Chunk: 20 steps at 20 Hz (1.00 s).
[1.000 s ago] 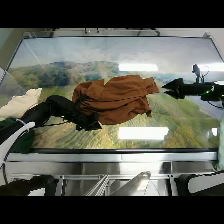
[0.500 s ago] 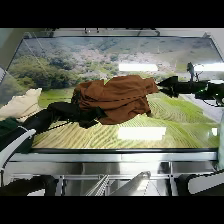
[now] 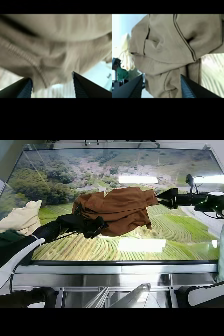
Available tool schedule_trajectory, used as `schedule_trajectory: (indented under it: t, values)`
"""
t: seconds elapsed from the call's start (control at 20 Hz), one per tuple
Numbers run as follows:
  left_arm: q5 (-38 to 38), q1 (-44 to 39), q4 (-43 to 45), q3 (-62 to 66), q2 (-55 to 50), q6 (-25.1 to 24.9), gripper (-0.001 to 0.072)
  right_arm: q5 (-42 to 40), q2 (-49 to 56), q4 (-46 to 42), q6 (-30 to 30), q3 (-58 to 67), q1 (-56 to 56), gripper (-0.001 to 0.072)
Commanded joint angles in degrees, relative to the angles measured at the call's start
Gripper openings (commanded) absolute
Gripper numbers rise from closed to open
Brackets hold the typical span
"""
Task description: Fold the shirts.
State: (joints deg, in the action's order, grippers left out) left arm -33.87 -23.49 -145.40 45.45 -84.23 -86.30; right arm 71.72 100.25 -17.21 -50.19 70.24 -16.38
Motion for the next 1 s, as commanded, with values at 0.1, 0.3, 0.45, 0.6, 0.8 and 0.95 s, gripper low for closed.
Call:
schedule_trajectory:
  t: [0.1,0.3,0.45,0.6,0.8,0.95]
  values:
    - [0.3,-2.3,0.1,6.4,-4.3,0.9,0.0101,0.1,0.0,2.2,0.7,0.0,0.0,0.0504]
    - [-10.0,-1.3,0.6,11.1,-6.7,-5.5,0.002,0.2,0.0,1.8,0.7,0.0,-0.1,0.0504]
    - [-25.9,3.9,13.1,11.0,-2.6,-6.9,0.002,2.2,0.0,1.6,0.7,0.0,-0.6,0.0504]
    - [-36.0,13.2,25.6,6.3,4.9,-4.8,0.002,2.9,0.0,-2.0,0.5,0.0,-0.6,0.0503]
    - [-37.0,28.5,25.4,0.5,10.3,-7.2,0.002,1.8,0.5,-6.4,-1.4,0.0,0.0,0.0298]
    - [-39.2,35.1,25.4,-1.2,10.4,-10.8,0.002,1.8,1.6,-8.4,-4.6,-0.3,2.4,0.0308]
